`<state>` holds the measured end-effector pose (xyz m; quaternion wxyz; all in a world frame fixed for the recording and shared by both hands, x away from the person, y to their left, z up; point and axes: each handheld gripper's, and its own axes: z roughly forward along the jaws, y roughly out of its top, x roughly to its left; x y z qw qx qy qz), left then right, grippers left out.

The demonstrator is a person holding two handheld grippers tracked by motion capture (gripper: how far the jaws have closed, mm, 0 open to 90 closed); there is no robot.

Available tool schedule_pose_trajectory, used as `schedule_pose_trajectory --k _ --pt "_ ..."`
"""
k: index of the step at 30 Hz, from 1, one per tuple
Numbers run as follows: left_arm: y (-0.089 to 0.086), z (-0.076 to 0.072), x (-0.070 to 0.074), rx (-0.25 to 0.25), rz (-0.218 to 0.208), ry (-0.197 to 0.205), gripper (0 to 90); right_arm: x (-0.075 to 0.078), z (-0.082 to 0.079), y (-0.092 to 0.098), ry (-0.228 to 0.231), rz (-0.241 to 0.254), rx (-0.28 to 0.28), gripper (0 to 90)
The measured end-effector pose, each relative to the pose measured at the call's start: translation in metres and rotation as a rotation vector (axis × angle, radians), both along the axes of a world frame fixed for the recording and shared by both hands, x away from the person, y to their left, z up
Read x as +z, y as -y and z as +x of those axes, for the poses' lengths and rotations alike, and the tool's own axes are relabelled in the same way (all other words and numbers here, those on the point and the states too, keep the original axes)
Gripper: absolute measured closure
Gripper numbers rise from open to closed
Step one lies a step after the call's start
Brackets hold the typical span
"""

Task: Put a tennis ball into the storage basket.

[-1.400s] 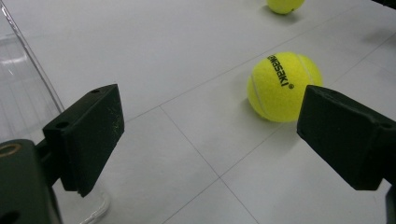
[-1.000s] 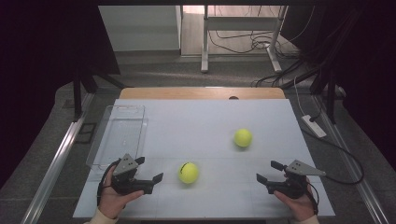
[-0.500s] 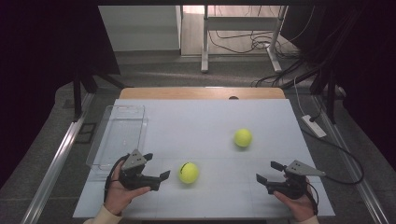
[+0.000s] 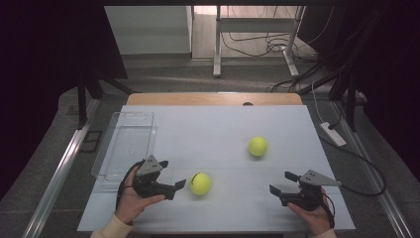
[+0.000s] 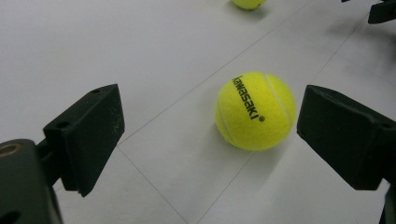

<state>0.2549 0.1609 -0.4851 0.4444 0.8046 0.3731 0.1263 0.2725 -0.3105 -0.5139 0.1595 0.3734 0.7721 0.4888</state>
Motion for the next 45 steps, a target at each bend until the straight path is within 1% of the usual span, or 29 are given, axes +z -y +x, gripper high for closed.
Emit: schedule_pose_trajectory --k 5,12,15,17,20,27,34,40,45 --pt "0.007 0.002 -0.001 -0.025 0.011 -0.015 8.5 0.000 0.000 0.000 0.001 -0.006 -0.001 15.7" --pt "0.013 0.005 0.001 -0.055 0.017 -0.030 8.2 -0.001 0.000 0.000 -0.006 -0.009 -0.004 15.7" --pt "0.016 0.007 0.003 -0.077 0.020 -0.039 8.2 -0.001 0.000 0.000 -0.006 -0.014 -0.006 15.7" --pt "0.019 0.008 0.004 -0.095 0.032 -0.045 8.2 -0.002 0.000 0.001 -0.007 -0.015 -0.006 15.7" --pt "0.024 0.010 0.005 -0.108 0.045 -0.049 8.0 -0.002 0.000 0.001 -0.007 -0.017 -0.007 15.7" --pt "0.034 0.014 0.008 -0.121 0.068 -0.051 7.0 -0.002 0.001 0.001 -0.007 -0.017 -0.006 15.7" --pt "0.044 0.021 0.005 -0.131 0.102 -0.081 6.1 -0.003 0.001 0.001 -0.008 -0.021 -0.008 15.7" --pt "0.050 0.024 0.004 -0.140 0.118 -0.088 5.0 -0.003 0.001 0.002 -0.010 -0.023 -0.012 15.7" --pt "0.056 0.027 0.002 -0.150 0.142 -0.099 4.7 -0.003 0.001 0.002 -0.010 -0.025 -0.011 15.7"
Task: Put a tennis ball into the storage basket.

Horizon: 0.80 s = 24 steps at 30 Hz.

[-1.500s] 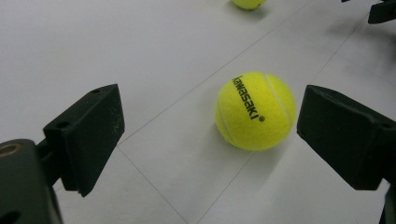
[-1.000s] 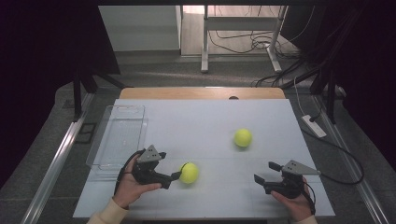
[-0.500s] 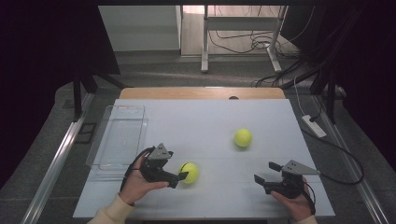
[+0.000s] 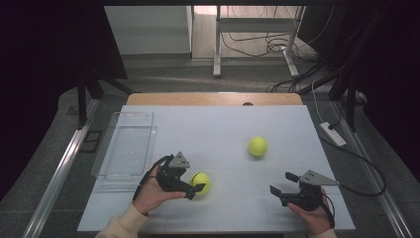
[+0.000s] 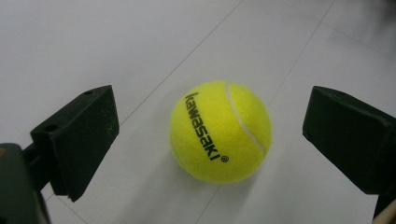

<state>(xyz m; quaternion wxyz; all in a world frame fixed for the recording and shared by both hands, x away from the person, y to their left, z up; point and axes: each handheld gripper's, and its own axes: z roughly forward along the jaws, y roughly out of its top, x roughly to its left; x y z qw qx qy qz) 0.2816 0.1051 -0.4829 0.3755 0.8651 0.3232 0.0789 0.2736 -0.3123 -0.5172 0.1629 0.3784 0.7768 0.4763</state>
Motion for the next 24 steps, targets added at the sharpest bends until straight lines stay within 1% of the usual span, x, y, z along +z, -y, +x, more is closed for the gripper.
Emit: schedule_pose_trajectory --k 7,14,19,24 --pt "0.006 0.004 -0.002 -0.019 0.031 -0.008 4.1 0.000 0.000 0.000 -0.001 -0.001 -0.001 15.7" --pt "0.011 0.007 -0.006 -0.025 0.057 -0.033 4.0 -0.001 0.000 0.000 -0.002 -0.002 -0.001 15.7" --pt "0.019 0.009 -0.012 -0.032 0.118 -0.041 3.9 -0.001 0.001 0.001 -0.002 -0.003 -0.003 15.7" --pt "0.025 0.012 -0.017 -0.035 0.147 -0.052 4.2 -0.001 0.001 0.001 -0.002 -0.004 -0.003 15.6"
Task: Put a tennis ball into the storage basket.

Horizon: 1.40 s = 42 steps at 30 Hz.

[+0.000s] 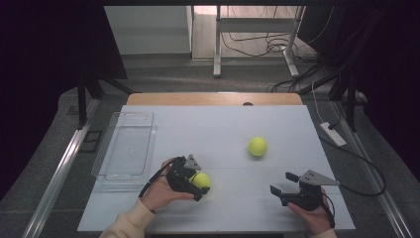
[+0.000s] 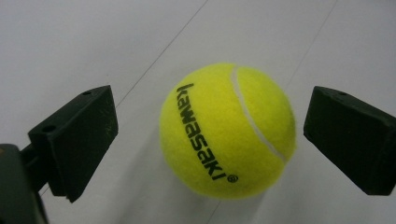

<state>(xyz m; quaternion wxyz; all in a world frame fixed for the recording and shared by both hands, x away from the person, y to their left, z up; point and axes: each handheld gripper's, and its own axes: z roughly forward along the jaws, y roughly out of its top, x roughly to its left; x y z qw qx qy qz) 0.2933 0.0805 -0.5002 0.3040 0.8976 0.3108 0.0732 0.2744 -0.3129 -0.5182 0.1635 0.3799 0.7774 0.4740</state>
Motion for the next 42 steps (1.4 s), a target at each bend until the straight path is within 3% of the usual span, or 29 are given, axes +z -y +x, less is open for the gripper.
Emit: schedule_pose_trajectory --k 6,12,22,42 --pt "0.006 -0.001 -0.006 -0.019 0.035 -0.003 7.1 0.000 0.000 0.000 0.000 0.000 -0.002 15.6" --pt "0.007 -0.003 -0.008 -0.048 0.042 0.006 25.8 0.000 -0.001 0.001 0.000 -0.002 -0.004 15.7" --pt "0.006 -0.005 -0.006 -0.050 0.064 0.017 27.2 0.000 -0.001 0.001 0.002 -0.001 -0.007 15.7" --pt "-0.006 -0.007 0.012 -0.027 -0.018 0.075 27.5 0.000 -0.001 0.002 0.002 -0.004 -0.009 15.7"
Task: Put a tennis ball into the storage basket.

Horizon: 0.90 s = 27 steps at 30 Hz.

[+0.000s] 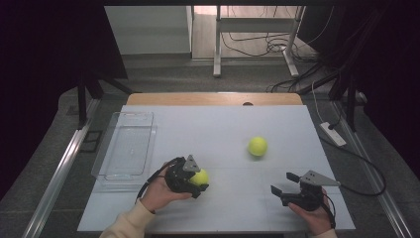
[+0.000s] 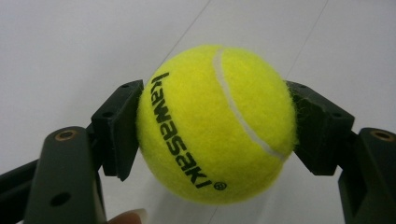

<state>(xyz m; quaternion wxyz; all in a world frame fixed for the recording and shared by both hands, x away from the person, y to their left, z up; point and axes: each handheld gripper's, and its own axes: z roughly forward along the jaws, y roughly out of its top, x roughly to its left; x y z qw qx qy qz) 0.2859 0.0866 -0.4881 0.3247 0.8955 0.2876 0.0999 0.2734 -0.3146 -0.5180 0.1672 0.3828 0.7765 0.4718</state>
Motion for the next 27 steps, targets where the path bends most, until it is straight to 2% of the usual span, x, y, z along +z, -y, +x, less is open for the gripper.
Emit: schedule_pose_trajectory --k 27 --pt "-0.022 -0.003 0.023 0.058 -0.103 0.076 27.4 0.000 0.000 0.000 0.003 0.004 -0.001 15.8"
